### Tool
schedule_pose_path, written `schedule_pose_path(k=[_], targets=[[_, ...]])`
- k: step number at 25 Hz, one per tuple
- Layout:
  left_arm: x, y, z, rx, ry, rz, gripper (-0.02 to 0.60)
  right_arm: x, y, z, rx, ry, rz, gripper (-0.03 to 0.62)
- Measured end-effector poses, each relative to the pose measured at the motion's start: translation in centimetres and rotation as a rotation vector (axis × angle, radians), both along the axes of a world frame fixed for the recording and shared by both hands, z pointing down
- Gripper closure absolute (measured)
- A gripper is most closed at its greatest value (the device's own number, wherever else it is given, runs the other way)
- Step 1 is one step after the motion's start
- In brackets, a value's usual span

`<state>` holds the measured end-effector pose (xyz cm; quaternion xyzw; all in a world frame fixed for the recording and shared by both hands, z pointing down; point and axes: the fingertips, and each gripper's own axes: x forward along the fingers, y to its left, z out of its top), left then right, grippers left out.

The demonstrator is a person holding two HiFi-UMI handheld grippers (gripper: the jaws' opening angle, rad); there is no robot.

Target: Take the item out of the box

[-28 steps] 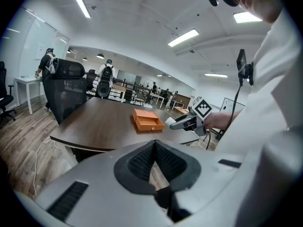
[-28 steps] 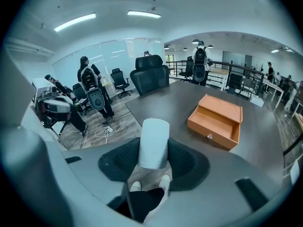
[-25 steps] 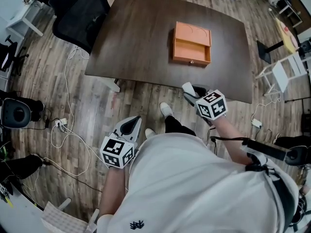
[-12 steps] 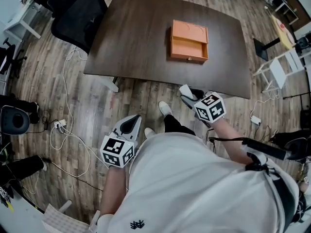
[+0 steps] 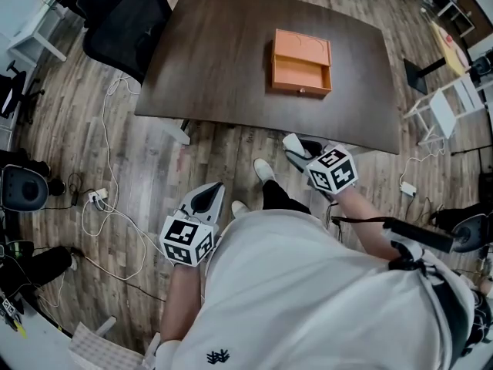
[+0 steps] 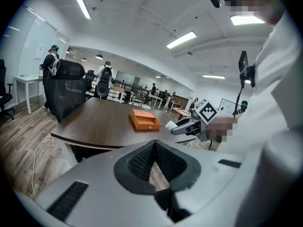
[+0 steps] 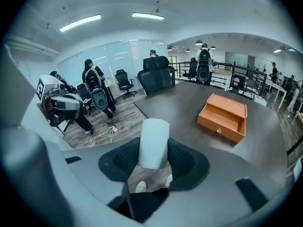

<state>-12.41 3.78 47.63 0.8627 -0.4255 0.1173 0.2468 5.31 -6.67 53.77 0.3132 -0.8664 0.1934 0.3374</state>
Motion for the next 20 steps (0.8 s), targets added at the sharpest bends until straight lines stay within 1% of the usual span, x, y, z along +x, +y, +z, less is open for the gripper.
schedule_pose_path(k=[20], targets=[[0.18, 0.87, 0.63, -0.014, -0.008, 0.006, 0.571, -0.19, 0.75, 0.17, -0.002, -0.004, -0.014, 0.421]])
